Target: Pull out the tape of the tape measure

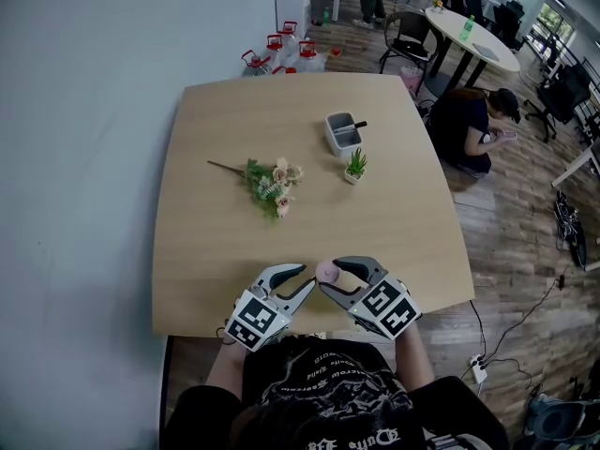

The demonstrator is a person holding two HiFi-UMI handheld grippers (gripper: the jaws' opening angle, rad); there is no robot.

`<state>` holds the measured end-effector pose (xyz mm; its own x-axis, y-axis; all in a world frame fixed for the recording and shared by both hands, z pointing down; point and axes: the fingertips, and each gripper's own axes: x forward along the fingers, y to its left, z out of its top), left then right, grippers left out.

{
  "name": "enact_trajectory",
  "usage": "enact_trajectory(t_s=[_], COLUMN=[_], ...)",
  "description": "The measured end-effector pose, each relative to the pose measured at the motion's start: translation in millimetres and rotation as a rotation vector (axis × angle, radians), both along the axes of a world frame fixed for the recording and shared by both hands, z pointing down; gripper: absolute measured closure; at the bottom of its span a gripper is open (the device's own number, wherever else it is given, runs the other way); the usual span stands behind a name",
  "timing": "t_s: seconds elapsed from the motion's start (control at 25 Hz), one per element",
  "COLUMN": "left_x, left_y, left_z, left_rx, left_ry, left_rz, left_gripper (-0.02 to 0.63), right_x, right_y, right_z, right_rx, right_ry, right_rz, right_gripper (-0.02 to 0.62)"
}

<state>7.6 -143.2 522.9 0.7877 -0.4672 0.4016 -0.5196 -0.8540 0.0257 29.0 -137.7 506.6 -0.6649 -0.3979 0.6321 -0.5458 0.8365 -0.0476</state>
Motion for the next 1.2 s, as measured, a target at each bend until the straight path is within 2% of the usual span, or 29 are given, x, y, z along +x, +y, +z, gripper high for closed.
enact_trajectory(t_s=[0.12,0.16,0.44,1.0,1.2], left_x=[6.6,7.8,6.7,-11.0,-27.7], left_y=[8.8,10.0,9.3,-1.4,-6.1], left_z=[1.7,2.5,0.8,5.1,2.5], left_rx=[0.013,0.017,-0.032,-0.084,-0.126], left_ry=[-0.036,-0.044,0.02,0.101,0.174], left_rz=[0.04,0.042,0.024,-0.07,-0.132], left_gripper=[0.577,0.582,0.597,0.601,0.601], right_x=[0.4,0.8,1.3,-12.3,1.7], right_y=[1.3,1.6,-0.3,-12.5,-20.3], right_z=[2.9,3.8,7.5,17.1,23.2], right_rx=[-0.019,-0.026,-0.049,-0.1,-0.102], right_ry=[0.008,0.011,0.009,-0.014,0.018], right_rz=[-0.004,-0.003,0.007,0.056,0.108], right_gripper=[0.371,0.371,0.371,0.371,0.371])
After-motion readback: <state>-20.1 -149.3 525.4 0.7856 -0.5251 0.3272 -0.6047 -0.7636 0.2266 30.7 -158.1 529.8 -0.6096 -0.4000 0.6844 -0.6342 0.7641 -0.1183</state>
